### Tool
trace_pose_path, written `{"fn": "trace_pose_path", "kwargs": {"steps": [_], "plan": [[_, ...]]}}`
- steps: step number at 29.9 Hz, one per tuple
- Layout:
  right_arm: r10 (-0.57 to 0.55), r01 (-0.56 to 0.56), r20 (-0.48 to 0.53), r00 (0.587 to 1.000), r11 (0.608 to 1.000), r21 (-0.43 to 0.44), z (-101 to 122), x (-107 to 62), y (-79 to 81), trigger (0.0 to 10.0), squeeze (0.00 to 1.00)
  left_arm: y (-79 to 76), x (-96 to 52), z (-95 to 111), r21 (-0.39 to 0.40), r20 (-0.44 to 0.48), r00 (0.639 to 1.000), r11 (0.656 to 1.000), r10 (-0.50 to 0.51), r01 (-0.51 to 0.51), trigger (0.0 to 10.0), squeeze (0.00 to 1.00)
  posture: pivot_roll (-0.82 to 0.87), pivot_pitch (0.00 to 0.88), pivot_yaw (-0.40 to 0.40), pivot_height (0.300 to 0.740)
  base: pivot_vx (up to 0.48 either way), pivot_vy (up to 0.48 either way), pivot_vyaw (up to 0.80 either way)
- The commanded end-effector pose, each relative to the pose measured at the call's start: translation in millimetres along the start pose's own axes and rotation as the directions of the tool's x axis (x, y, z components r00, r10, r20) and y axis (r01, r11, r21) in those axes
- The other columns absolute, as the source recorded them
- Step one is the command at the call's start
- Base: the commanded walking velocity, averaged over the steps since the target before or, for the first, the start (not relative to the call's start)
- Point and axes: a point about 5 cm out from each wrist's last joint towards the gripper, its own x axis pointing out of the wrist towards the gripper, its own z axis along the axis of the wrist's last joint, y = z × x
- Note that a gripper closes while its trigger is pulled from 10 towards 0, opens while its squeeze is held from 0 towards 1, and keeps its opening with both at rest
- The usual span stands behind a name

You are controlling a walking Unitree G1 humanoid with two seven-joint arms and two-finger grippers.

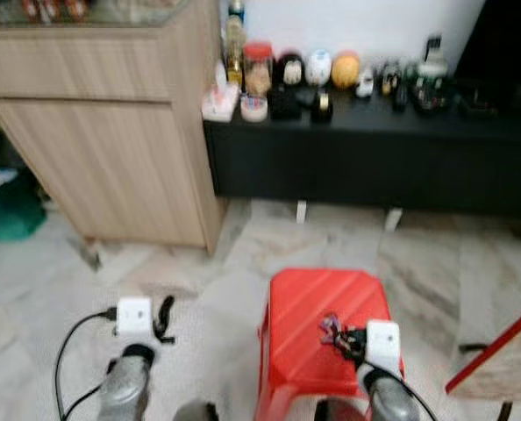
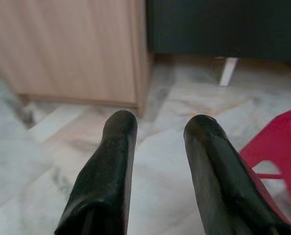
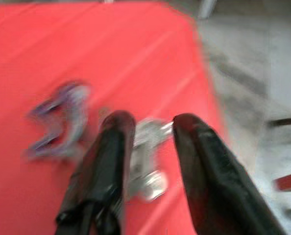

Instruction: Hang keys on a hook

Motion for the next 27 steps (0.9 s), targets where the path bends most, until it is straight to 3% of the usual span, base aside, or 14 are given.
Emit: {"fn": "trace_pose_path", "kwargs": {"steps": [1,8,9,27], "plan": [[0.026,-0.026,-0.001,1.0,1.0,0.017,1.8,0.9,9.3,10.0,0.0,11.9,-0.5,0.9,0.009,-0.002,0.999,0.999,0.04,-0.04,10.0,0.0,0.0,0.041,-0.018,0.627,0.0,0.0,0.0],[0.054,-0.054,-0.024,0.998,0.998,0.016,0.8,1.6,11.7,10.0,0.0,13.0,-0.2,0.9,0.016,-0.005,0.999,0.999,0.045,-0.044,10.0,0.0,0.0,0.041,-0.018,0.627,0.0,0.0,0.0],[0.072,-0.072,-0.032,0.997,0.997,0.009,1.3,2.3,12.7,10.0,1.0,13.0,-0.2,0.8,0.019,-0.007,0.999,0.999,0.045,-0.045,10.0,0.0,0.0,0.041,-0.018,0.627,0.0,0.0,0.0],[0.201,-0.208,-0.068,0.977,0.972,-0.107,26.1,15.7,24.2,10.0,1.0,12.7,-1.3,0.4,0.026,-0.004,0.999,0.999,0.037,-0.037,10.0,0.0,0.01,0.068,-0.013,0.627,0.0,0.0,0.0]]}}
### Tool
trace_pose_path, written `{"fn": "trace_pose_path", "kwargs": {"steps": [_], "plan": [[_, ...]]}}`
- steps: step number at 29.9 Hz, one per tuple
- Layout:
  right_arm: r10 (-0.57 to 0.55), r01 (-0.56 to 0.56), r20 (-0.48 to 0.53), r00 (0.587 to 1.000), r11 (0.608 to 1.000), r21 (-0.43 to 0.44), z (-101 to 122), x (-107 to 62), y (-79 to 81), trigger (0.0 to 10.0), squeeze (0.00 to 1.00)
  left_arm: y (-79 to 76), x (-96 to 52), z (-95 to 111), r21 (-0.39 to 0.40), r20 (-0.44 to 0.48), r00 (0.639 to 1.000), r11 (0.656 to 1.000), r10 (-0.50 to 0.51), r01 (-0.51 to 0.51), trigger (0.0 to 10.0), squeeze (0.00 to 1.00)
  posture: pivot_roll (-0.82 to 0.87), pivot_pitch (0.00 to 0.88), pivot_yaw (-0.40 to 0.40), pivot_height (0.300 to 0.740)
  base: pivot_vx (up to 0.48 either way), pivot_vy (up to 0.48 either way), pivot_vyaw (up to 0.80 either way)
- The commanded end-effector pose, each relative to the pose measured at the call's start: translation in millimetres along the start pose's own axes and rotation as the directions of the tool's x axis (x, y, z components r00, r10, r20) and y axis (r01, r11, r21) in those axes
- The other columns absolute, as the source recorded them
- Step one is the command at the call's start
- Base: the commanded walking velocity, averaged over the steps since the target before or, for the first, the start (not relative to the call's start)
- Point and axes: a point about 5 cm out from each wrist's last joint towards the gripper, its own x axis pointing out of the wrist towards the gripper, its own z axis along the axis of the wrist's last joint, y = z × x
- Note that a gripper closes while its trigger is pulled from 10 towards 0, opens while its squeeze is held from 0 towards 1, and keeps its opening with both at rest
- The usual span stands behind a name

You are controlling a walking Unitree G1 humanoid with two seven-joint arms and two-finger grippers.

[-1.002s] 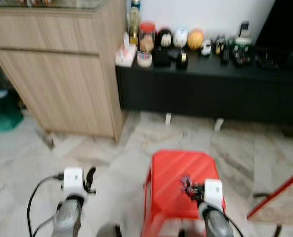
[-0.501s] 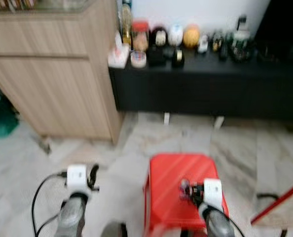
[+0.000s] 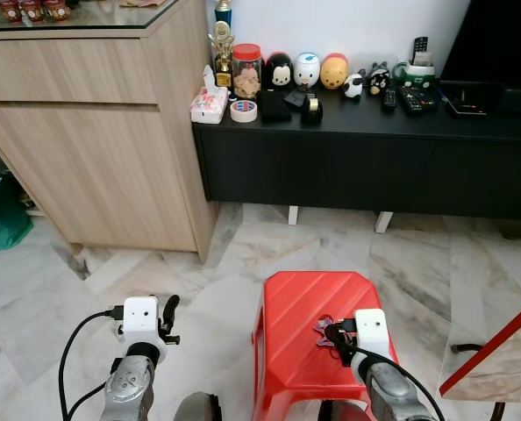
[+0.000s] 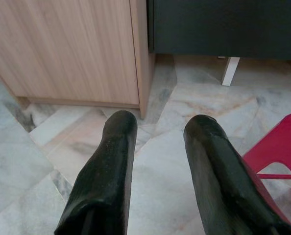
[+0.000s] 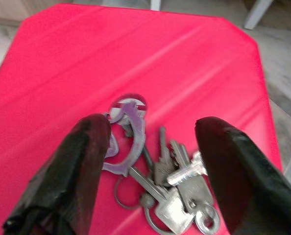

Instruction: Hang keys on a hook

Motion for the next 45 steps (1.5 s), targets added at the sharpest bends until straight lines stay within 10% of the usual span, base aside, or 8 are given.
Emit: {"fn": "trace_pose_path", "kwargs": {"steps": [1,5,6,33,34,35,45], "plan": [[0.008,-0.008,-0.018,1.0,1.0,-0.016,1.6,1.3,-0.5,10.0,1.0,3.1,-2.7,-2.3,0.004,-0.005,1.0,1.0,0.003,-0.003,10.0,0.0,0.01,0.076,-0.014,0.627,0.0,0.0,0.0],[0.012,-0.013,-0.025,1.0,0.999,-0.038,3.0,2.2,-0.1,10.0,1.0,3.3,-3.3,-1.1,0.007,0.006,1.0,1.0,-0.001,0.001,10.0,0.0,0.02,0.092,-0.017,0.627,0.0,0.0,0.0],[0.022,-0.025,-0.037,0.999,0.998,-0.064,2.4,2.3,1.0,10.0,0.0,3.2,-3.5,0.3,0.008,0.017,1.0,1.0,-0.002,0.002,10.0,0.0,0.02,0.106,-0.021,0.627,0.0,0.0,0.0],[0.124,-0.152,-0.152,0.981,0.97,-0.19,-2.3,4.1,16.1,10.0,0.0,-0.2,-18.5,20.5,0.025,0.112,0.994,1.0,-0.016,0.014,10.0,0.0,0.09,0.209,-0.03,0.627,0.0,0.0,0.0],[0.116,-0.147,-0.159,0.98,0.969,-0.197,-3.9,3.7,15.8,9.0,0.0,-0.1,-18.2,20.8,0.026,0.109,0.994,1.0,-0.017,0.015,10.0,0.0,0.09,0.208,-0.028,0.627,0.0,0.0,0.0],[0.1,-0.133,-0.167,0.981,0.972,-0.196,-6.5,2.9,14.0,0.0,0.0,-0.1,-17.7,21.1,0.027,0.106,0.994,1.0,-0.019,0.016,10.0,0.0,0.08,0.205,-0.027,0.627,0.0,0.0,0.0],[0.085,-0.12,-0.187,0.979,0.975,-0.186,-17.5,-1.2,10.7,0.0,0.0,-2.4,-12.5,24.2,0.035,0.094,0.995,0.999,-0.031,0.028,10.0,0.0,0.07,0.186,-0.018,0.627,0.0,0.0,0.0]]}}
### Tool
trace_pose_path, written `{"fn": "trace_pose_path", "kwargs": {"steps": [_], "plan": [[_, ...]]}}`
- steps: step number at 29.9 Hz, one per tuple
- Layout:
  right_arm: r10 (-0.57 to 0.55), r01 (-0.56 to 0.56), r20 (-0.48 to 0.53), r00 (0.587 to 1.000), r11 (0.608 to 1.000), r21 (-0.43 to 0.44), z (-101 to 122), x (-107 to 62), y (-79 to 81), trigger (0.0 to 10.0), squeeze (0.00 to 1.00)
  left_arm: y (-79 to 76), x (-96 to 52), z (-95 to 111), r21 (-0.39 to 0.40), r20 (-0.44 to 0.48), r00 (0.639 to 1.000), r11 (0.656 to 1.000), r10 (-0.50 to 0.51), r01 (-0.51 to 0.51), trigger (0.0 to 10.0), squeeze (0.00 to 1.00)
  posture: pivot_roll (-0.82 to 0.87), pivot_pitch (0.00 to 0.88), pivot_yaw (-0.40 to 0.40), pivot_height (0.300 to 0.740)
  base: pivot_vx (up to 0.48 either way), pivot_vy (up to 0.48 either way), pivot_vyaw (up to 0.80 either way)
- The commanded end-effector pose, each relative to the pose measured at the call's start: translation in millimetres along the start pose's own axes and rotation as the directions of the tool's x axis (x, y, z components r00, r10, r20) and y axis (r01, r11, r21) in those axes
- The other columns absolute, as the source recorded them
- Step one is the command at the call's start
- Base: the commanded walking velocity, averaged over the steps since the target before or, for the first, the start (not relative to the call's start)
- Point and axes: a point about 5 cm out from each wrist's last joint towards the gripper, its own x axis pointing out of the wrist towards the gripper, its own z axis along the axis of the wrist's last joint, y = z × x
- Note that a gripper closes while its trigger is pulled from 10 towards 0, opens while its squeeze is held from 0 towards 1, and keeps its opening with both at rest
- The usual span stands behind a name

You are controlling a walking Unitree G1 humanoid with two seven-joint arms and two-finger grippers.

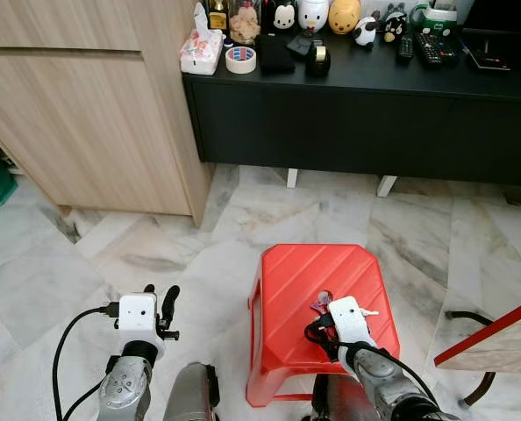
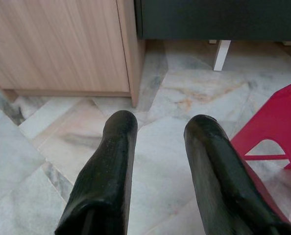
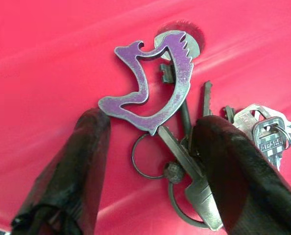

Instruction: Hang keys on a hook

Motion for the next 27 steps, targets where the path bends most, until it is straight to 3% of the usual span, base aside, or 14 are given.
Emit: {"fn": "trace_pose_path", "kwargs": {"steps": [1,22,27], "plan": [[0.014,-0.012,-0.096,0.995,1.0,0.018,-25.1,-4.9,4.9,0.0,0.0,0.8,0.4,-0.6,0.006,-0.015,1.0,1.0,-0.002,0.002,10.0,0.0,0.07,0.183,-0.017,0.627,0.0,0.0,0.0],[-0.045,0.046,-0.012,0.999,0.997,0.069,-3.4,-0.9,-5.5,0.0,0.0,1.0,14.4,1.4,0.032,-0.032,0.999,0.999,-0.001,0.002,10.0,0.0,0.05,0.117,-0.02,0.627,0.0,0.0,0.0],[-0.077,0.072,0.03,0.997,0.99,0.124,3.0,-0.7,-9.8,0.0,0.0,0.0,20.3,3.8,0.031,-0.028,1.0,1.0,-0.002,0.003,10.0,0.0,0.05,0.095,-0.018,0.627,0.0,0.0,0.0]]}}
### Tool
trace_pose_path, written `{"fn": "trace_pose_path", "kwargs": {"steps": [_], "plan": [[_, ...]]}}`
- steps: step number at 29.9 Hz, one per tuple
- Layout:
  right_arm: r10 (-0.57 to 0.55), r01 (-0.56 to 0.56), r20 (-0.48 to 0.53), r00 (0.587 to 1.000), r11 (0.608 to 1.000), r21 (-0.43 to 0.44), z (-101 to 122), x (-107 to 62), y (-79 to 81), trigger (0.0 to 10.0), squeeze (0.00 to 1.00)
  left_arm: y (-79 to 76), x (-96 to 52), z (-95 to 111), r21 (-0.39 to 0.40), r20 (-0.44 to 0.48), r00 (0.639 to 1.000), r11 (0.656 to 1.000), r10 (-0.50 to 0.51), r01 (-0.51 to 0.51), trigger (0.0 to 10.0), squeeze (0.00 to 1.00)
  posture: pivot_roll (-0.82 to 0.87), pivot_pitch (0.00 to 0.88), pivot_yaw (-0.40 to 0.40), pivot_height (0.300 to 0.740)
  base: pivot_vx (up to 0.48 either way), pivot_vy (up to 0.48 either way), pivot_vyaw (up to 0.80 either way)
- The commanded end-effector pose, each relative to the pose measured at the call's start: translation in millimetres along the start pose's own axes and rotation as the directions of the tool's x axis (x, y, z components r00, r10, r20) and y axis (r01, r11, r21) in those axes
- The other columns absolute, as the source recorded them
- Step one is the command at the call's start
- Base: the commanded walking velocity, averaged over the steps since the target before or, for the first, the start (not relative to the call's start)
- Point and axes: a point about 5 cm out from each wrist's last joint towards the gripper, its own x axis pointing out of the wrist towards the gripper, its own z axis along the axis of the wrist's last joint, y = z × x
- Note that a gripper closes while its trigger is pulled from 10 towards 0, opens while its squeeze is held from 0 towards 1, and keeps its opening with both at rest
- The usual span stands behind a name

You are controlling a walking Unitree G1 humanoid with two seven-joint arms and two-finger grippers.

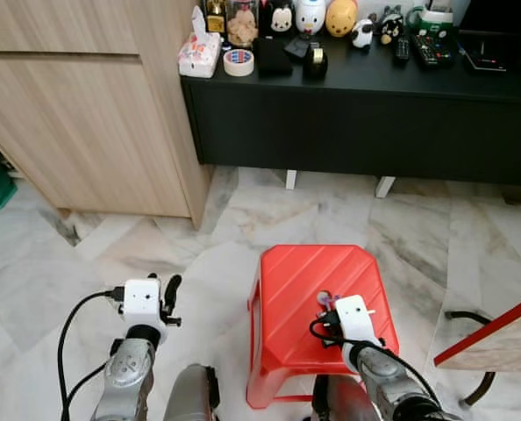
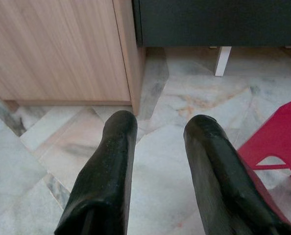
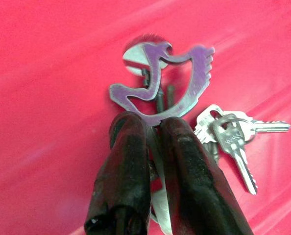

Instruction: Hang keys on a hook

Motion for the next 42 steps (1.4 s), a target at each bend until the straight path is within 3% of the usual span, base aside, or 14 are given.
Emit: {"fn": "trace_pose_path", "kwargs": {"steps": [1,14,24,31,41,42], "plan": [[-0.015,0.015,0.004,1.0,0.999,0.037,-1.0,-0.5,-2.2,0.0,0.0,1.4,-1.4,-5.5,0.018,-0.025,1.0,1.0,-0.002,0.003,10.0,0.0,0.05,0.094,-0.018,0.627,0.0,0.0,0.0],[-0.073,0.049,0.172,0.982,0.989,0.139,27.7,0.6,-14.2,0.0,0.0,-0.8,8.4,-1.3,0.022,-0.017,1.0,1.0,-0.002,0.002,10.0,0.0,0.03,0.06,-0.023,0.627,0.0,0.0,0.0],[-0.116,0.04,0.341,0.933,0.974,0.224,43.1,-5.2,-17.2,0.0,0.0,1.3,8.9,-3.3,0.025,-0.02,1.0,1.0,0.005,-0.005,10.0,0.0,0.02,0.038,-0.029,0.627,0.0,0.0,0.0],[-0.113,0.023,0.394,0.912,0.974,0.227,41.7,-9.7,-15.2,0.0,0.0,-0.2,8.4,-5.9,0.025,-0.028,1.0,1.0,0.001,0.0,10.0,0.0,0.01,0.026,-0.028,0.627,0.0,0.0,0.0],[-0.072,-0.028,0.532,0.844,0.984,0.176,51.2,-22.9,-15.2,0.0,0.0,-2.2,10.2,-7.1,0.021,-0.031,1.0,1.0,0.001,-0.001,10.0,0.0,0.0,0.009,-0.037,0.627,0.0,0.0,0.0],[-0.063,-0.029,0.538,0.841,0.987,0.161,53.1,-23.8,-15.6,9.0,0.0,-2.4,10.7,-7.1,0.019,-0.032,0.999,1.0,0.001,-0.001,10.0,0.0,0.0,0.011,-0.038,0.627,0.0,0.0,0.0]]}}
